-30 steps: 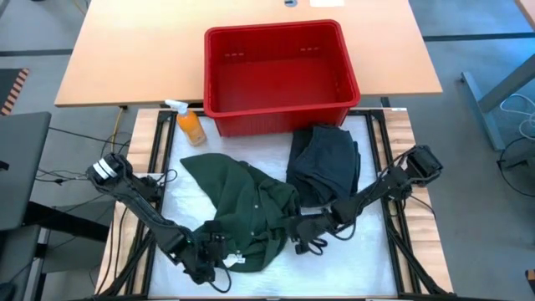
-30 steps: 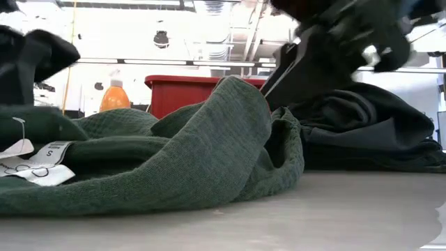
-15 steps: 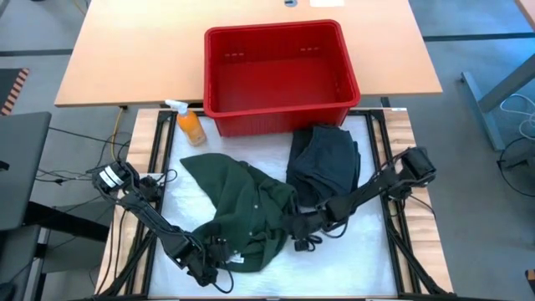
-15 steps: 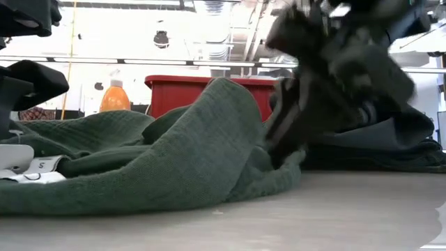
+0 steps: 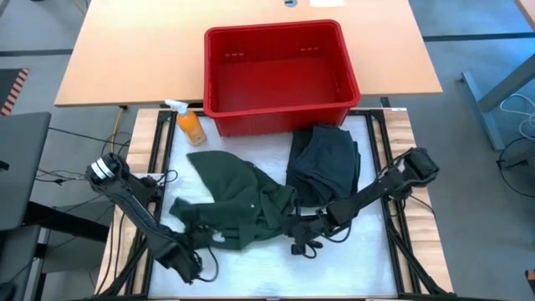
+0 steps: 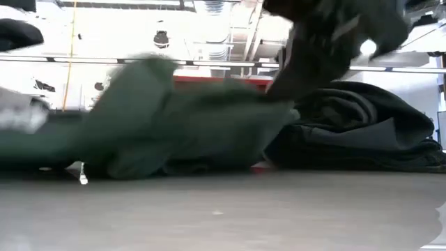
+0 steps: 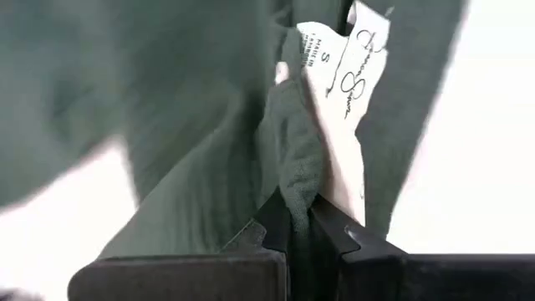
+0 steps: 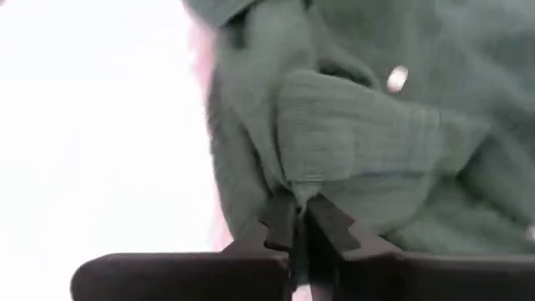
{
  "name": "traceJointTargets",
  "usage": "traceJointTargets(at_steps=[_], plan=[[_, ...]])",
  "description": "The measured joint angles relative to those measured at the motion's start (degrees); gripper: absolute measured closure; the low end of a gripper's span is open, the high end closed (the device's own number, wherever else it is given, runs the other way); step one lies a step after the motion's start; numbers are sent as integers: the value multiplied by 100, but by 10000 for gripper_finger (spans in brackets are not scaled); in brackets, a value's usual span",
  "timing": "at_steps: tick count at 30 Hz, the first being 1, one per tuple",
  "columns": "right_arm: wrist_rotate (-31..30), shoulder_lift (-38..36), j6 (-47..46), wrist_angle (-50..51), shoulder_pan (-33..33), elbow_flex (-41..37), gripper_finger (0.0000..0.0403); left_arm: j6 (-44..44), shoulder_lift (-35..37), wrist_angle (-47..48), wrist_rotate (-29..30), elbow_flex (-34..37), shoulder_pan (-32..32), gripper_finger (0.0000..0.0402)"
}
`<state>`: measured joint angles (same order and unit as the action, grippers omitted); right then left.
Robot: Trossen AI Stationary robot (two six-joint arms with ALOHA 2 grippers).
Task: Fold Laundry from Bin
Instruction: Fold the green button down shirt
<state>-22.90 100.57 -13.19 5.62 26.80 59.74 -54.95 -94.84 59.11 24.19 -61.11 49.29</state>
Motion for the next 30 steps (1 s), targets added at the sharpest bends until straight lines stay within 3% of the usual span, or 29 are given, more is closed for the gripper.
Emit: traceJointTargets(at_steps=[8, 12, 17, 22, 30], plan=[[0, -353, 194, -152, 384, 244, 377, -1424, 798, 682, 756, 43, 524, 401], [12, -231, -507, -146, 533, 244, 377, -2167, 814, 952, 776, 47, 790, 401], [223, 156, -1208, -390, 764, 244, 332, -2602, 723, 952, 660, 58, 1065, 401], [348, 235, -733, -1074, 963, 278, 284, -2949, 721, 1255, 534, 58, 1226, 401], [335, 117, -410, -409, 1036, 571, 214, -3300, 721, 1594, 44, 58, 1340, 401]])
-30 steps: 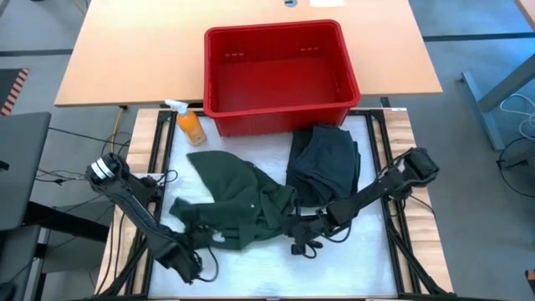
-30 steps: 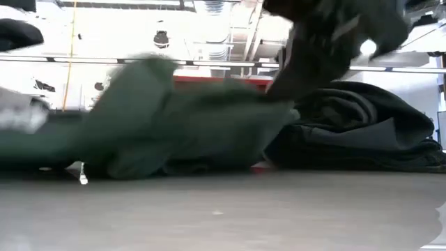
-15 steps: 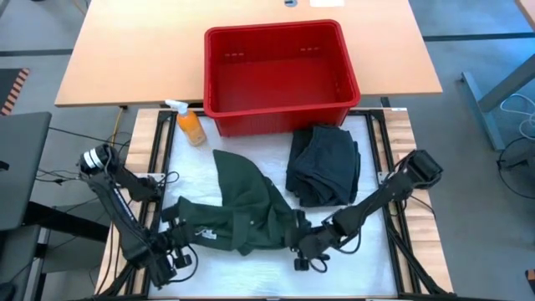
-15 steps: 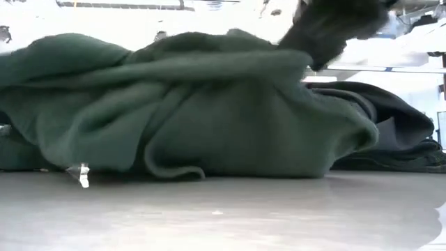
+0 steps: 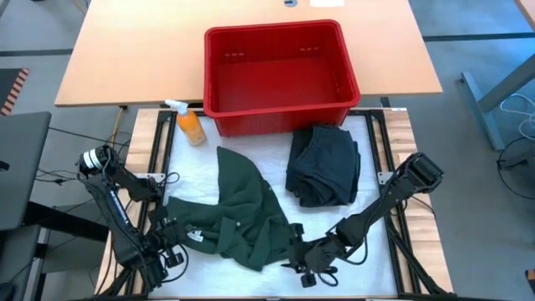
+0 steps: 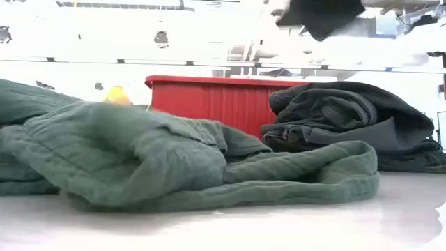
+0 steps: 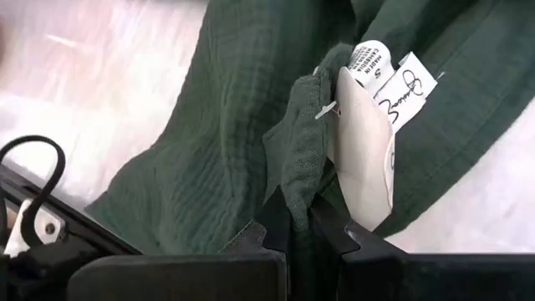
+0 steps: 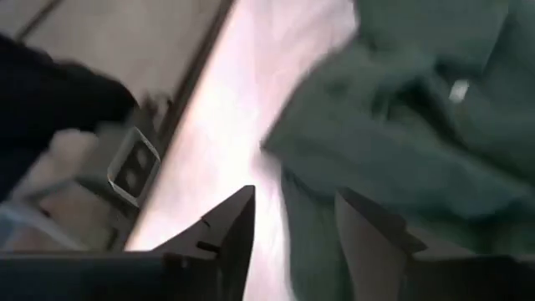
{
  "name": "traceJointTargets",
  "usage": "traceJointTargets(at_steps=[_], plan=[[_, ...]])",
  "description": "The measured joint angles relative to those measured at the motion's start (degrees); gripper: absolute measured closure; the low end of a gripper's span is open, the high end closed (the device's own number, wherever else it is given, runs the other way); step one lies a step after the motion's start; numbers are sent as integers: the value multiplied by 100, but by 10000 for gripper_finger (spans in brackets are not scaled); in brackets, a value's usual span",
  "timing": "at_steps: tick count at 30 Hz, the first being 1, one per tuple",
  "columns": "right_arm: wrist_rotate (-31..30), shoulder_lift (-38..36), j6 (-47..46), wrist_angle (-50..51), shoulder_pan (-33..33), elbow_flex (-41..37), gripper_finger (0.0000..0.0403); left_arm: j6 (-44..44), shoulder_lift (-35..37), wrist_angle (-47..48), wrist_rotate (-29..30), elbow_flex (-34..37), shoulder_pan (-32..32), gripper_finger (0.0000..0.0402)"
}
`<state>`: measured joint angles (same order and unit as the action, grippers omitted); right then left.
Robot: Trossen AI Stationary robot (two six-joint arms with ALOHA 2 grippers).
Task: Fold Laundry from Bin
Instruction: Fold the green button down shirt
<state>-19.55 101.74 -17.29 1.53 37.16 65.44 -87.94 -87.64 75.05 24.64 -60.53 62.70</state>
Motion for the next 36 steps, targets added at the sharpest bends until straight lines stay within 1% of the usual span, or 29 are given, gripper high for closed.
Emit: traceJointTargets(at_steps=[4, 7, 9, 13, 15, 18, 20, 21, 24, 29, 31, 32, 34, 36], plan=[[-28, 277, -241, 377, -28, -12, 184, -34, 0, 4, 5, -1, 0, 401], [-157, 485, -419, 548, -63, 0, 173, -26, 0, 5, 3, -2, 2, 401], [-315, 610, -769, 838, -118, -8, 172, -22, 0, 2, -4, -4, 4, 401], [-392, 606, -1875, 1525, -211, -10, 178, 0, 0, -1, -248, -4, 0, 401], [-451, 556, -2132, 1686, -177, -10, 181, 0, 0, 3, -363, -4, 2, 401], [-887, 502, -2418, 1632, -14, -7, 183, 0, 0, -2, -346, -4, 13, 401], [-1303, 500, -2906, 1734, 101, -4, 183, -10, 0, -9, -290, -4, 13, 401], [-1384, 528, -3174, 1838, 151, -6, 184, -20, 0, -8, -263, -4, 13, 401], [-1424, 748, -3623, 1888, 176, -33, 184, -28, 0, -11, -176, -4, 13, 401], [-1427, 1207, -3644, 1407, 75, -32, 186, -24, 0, -11, -4, -4, 13, 401], [-1470, 1262, -3539, 1328, 23, -28, 204, -36, 0, -3, 90, -6, 31, 401], [-1471, 1246, -3414, 1320, 1, -26, 222, -67, 0, 40, 180, -23, 50, 401], [-1410, 1121, -3080, 1474, -39, -4, 274, -164, 0, 312, 435, -165, 112, 401], [-1312, 833, -2650, 1928, -67, 71, 342, -360, 2, 803, 758, -445, 181, 401]])
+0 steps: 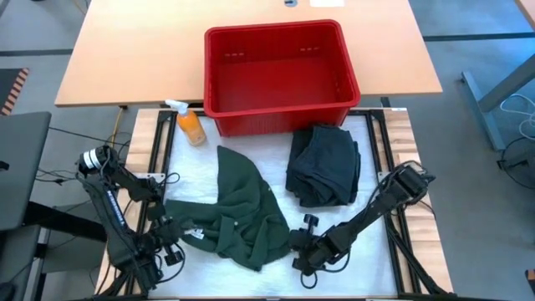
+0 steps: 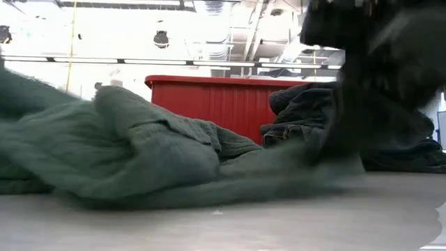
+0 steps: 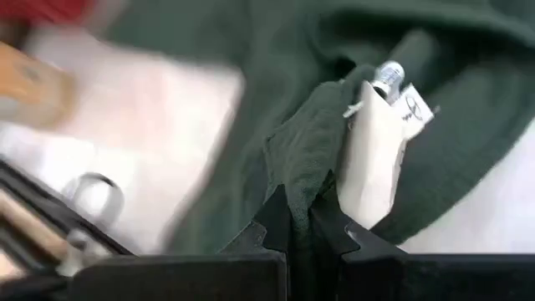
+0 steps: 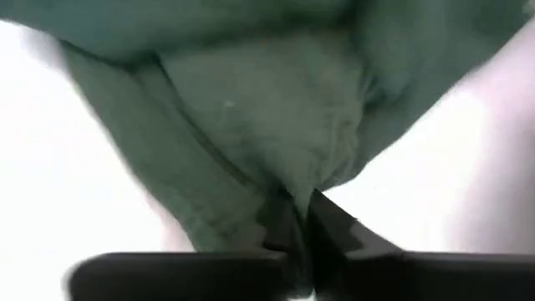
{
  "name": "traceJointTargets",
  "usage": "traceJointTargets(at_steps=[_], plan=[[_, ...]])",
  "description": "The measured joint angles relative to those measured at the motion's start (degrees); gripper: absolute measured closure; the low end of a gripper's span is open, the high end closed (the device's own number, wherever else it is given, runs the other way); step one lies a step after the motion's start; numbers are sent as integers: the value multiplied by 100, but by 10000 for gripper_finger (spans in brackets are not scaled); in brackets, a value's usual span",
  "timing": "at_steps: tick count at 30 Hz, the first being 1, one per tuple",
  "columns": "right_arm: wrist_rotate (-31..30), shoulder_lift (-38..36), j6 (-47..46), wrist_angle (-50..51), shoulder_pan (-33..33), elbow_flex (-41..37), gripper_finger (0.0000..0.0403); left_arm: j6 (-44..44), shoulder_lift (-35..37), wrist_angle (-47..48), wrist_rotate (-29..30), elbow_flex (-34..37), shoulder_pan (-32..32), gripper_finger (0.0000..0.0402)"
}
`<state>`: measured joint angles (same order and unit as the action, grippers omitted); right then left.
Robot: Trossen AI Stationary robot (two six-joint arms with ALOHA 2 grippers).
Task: Fold Laundry from Bin
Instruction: Fold the green button down shirt
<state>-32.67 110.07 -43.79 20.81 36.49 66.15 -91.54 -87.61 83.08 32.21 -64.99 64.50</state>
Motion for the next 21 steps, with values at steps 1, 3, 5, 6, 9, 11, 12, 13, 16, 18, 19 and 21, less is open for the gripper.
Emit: traceJointTargets(at_steps=[1, 3, 5, 6, 9, 11, 12, 13, 16, 18, 19, 21], plan=[[-8, -186, 211, 265, 0, 75, 369, -141, 0, 304, 190, -172, 52, 401], [-68, -660, 470, 897, 0, 320, 381, -420, 12, 709, 683, -558, 150, 401], [-287, -1080, 544, 1765, 2, 628, 376, -50, 201, 654, 1333, -776, 204, 401], [-386, -1270, 625, 2233, 4, 808, 375, 28, 305, 614, 1671, -904, 226, 401], [-574, -1766, 1146, 3164, 2, 1437, 381, 109, 535, 698, 2485, -1197, 228, 401], [-558, -2047, 1503, 3567, 20, 1834, 381, 253, 646, 668, 2777, -1286, 222, 401], [-498, -2148, 1625, 3786, 27, 2010, 381, 276, 699, 661, 2823, -1300, 222, 401], [-372, -2231, 1673, 4035, 44, 2156, 381, 279, 747, 672, 2826, -1297, 223, 401], [-121, -2385, 1349, 4918, 70, 2391, 381, 238, 782, 696, 2817, -1253, 224, 401], [83, -2461, 650, 5677, 70, 2371, 381, 192, 780, 686, 2820, -1253, 222, 401], [255, -2475, 189, 6083, 69, 2310, 381, 180, 780, 692, 2821, -1252, 220, 401], [668, -2475, -701, 6680, 68, 2032, 381, 167, 780, 691, 2821, -1253, 222, 401]])
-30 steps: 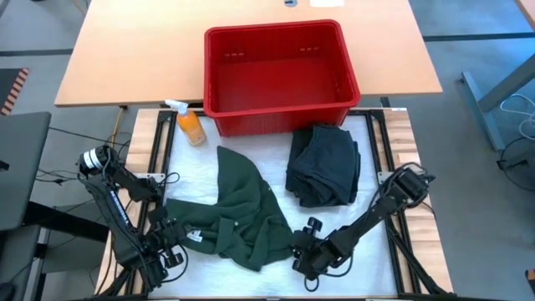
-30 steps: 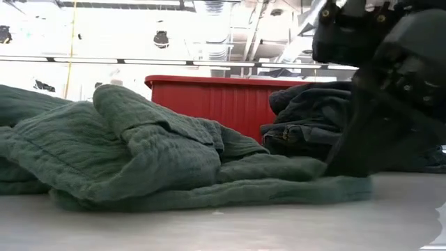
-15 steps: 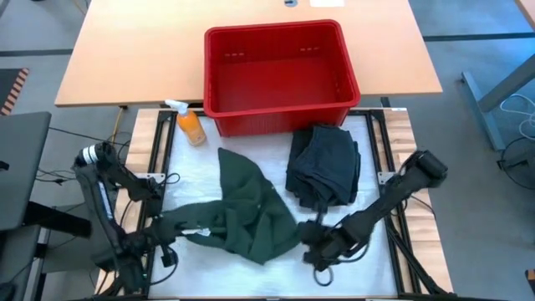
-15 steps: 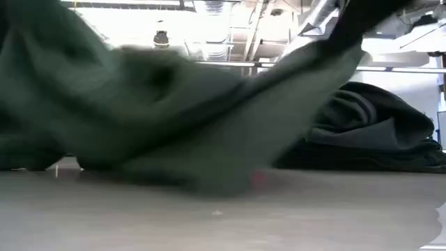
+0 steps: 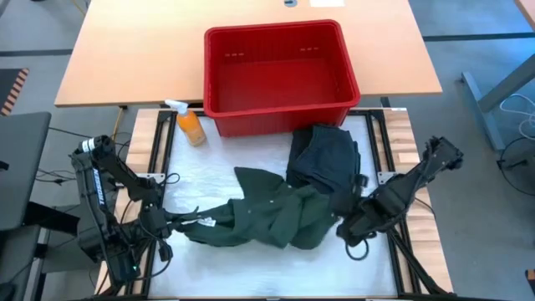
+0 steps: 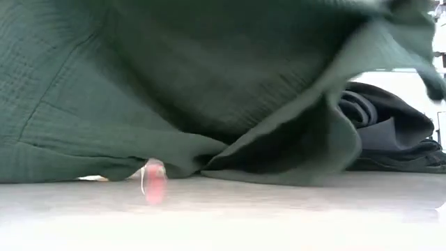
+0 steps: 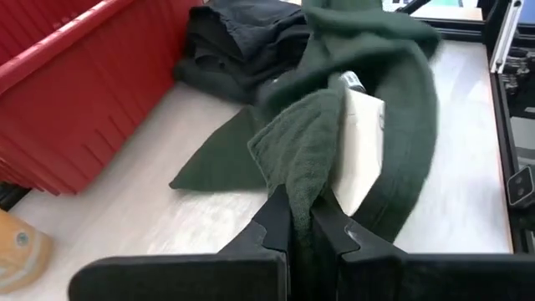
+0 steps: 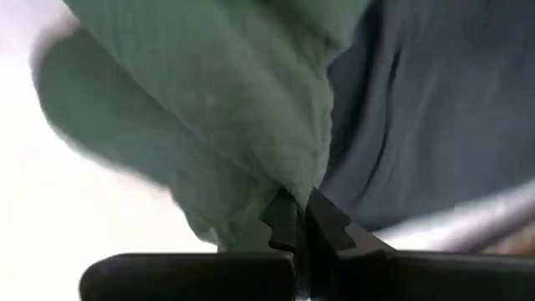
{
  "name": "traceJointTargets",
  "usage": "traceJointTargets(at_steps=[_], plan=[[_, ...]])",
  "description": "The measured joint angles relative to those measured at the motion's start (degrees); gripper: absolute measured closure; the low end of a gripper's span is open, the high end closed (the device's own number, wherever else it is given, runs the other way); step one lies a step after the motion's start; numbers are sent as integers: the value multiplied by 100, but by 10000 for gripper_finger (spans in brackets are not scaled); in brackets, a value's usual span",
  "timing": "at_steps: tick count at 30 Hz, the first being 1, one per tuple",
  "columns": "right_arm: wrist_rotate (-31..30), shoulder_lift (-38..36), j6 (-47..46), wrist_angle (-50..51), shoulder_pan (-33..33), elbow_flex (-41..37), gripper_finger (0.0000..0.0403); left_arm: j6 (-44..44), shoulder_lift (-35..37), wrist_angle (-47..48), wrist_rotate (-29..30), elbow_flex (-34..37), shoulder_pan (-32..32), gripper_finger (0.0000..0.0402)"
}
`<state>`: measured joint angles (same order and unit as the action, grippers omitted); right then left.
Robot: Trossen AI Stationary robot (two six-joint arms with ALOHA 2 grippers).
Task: Fold Laundry from Bin
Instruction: Fold the green button down shirt
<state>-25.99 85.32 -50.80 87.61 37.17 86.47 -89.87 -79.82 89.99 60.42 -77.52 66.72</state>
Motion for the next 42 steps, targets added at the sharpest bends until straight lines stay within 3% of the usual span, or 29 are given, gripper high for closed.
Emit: traceJointTargets(at_steps=[4, 8, 14, 20, 24, 29, 32, 34, 36, 39, 42], plan=[[1077, 22, -559, -302, 63, -1027, 381, -29, -1, 1, 11, 2, -48, 401], [1674, 21, -400, -1952, 103, -2102, 371, -428, 3, -236, -66, 284, -217, 401], [1891, 31, -25, -4043, 106, -3036, 376, -1017, -4, -1425, -1406, 1507, -517, 401], [1896, 26, 123, -4140, 87, -3081, 372, -971, -8, -2901, -2558, 2617, -559, 379], [1907, 26, 227, -4163, 89, -3081, 372, -503, 2, -2888, -2795, 2746, -560, 328], [1925, 26, 227, -4188, 88, -3081, 373, 614, 12, -2532, -2800, 2432, -570, 257], [1925, 26, 227, -4209, 81, -3081, 371, 1322, 12, -2597, -2361, 2197, -607, 226], [1925, 26, 225, -4259, 39, -3081, 372, 2111, 12, -3440, -1717, 2140, -638, 213], [1927, 26, 230, -4368, -26, -3081, 373, 3463, -74, -4700, -1343, 2152, -770, 207], [1927, 26, 280, -4498, -130, -3081, 373, 5438, -503, -6573, -1414, 2158, -1111, 206], [1929, 26, 377, -4554, -221, -3081, 371, 6867, -1115, -8148, -1667, 2157, -1558, 205]])
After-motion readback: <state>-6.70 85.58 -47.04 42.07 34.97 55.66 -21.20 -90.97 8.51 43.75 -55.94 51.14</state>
